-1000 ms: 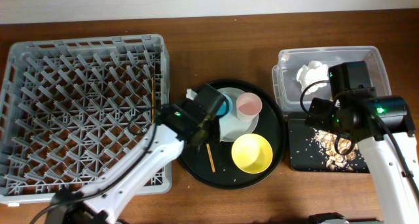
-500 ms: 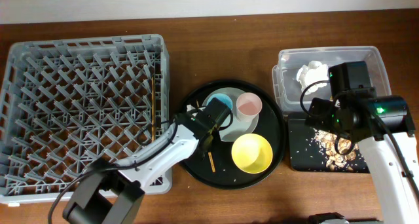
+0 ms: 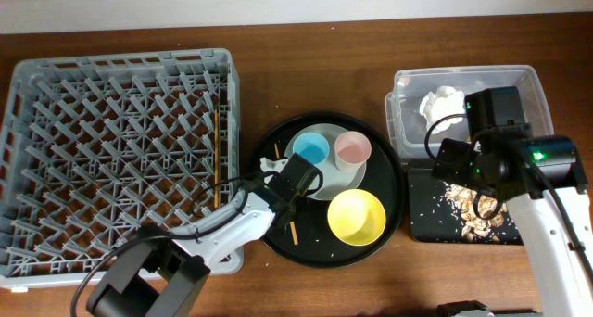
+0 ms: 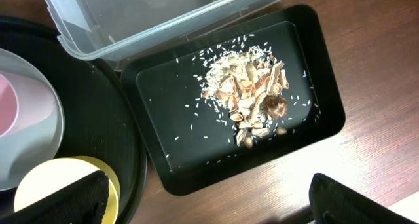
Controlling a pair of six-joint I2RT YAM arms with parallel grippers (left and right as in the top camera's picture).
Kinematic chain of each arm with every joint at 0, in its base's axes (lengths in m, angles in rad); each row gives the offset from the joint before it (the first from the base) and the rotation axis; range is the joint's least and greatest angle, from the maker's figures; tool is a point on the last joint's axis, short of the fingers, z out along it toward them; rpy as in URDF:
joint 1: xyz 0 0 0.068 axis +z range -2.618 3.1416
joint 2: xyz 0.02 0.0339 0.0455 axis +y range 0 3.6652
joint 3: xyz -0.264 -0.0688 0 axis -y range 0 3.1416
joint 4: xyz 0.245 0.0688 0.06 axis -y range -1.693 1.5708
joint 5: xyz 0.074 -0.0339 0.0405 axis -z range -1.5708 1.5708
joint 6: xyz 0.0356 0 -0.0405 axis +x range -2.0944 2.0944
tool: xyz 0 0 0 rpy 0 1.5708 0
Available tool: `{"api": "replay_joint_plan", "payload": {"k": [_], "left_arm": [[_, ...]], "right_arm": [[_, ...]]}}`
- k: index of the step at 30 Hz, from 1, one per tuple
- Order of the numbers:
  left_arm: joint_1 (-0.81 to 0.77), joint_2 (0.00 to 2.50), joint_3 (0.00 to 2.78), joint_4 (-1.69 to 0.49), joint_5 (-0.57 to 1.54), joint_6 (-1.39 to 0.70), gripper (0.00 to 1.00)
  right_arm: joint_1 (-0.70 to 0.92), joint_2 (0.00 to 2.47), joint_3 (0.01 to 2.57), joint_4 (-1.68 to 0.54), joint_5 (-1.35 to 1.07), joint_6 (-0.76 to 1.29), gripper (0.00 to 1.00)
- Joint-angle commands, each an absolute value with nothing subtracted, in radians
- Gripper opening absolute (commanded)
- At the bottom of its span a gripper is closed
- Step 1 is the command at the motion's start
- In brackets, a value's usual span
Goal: Sort waste into correct bins and load items into the dishwasher rack
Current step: 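Grasp the second chopstick with the left gripper and place it in the rack, then lift the blue cup off the plate with the right gripper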
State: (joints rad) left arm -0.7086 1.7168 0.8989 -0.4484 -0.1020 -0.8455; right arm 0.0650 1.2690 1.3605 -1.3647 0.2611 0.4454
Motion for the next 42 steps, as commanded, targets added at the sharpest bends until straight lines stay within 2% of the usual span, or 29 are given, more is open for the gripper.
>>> {"api": "replay_joint_plan", "payload": {"k": [1,5,11,16,20,23,32,35,37,39,42], "left_arm": [[-0.709,1.735,0.872,-0.45,-0.099,-0.851,0.01],[-0.709,1.693,0.885,-0.49,-0.143,-0.836,0.01],[-0.681,1.447,1.103,-0.662,-0.263,-0.603,0.01],[-0.466,1.407,1.233,-0.75,-0.243,-0.366,0.01],[-0.26,1.422,1.232,-0.755,-0.002,-0.227,0.01],[-0.184,1.467,1.232,-0.775,0.006,-0.226,0.01],[-0.177,1.64,1.232,-0.788,0.012,-0.23,0.01],[-0.175,1.64,1.232,-0.795,0.014,-0.23,0.12],[-0.175,1.64,1.232,-0.81,0.024,-0.23,0.29],[-0.175,1.64,1.232,-0.817,0.024,-0.23,0.39],[-0.175,1.629,1.247,-0.828,0.025,-0.23,0.4]], "right_arm": [[0.059,1.269,1.373,-1.365,0.263,0.447,0.99],[0.059,1.269,1.373,-1.365,0.263,0.447,0.99],[0.059,1.269,1.373,-1.365,0.263,0.447,0.99],[0.059,1.269,1.373,-1.365,0.263,0.447,0.99],[0.059,1.269,1.373,-1.365,0.263,0.446,0.99],[0.059,1.269,1.373,-1.365,0.263,0.446,0.99],[0.059,1.269,1.373,-1.365,0.263,0.447,0.99],[0.059,1.269,1.373,-1.365,0.263,0.447,0.99],[0.059,1.269,1.373,-1.365,0.263,0.447,0.99],[0.059,1.269,1.373,-1.365,0.263,0.447,0.99],[0.059,1.269,1.373,-1.365,0.263,0.447,0.99]]}}
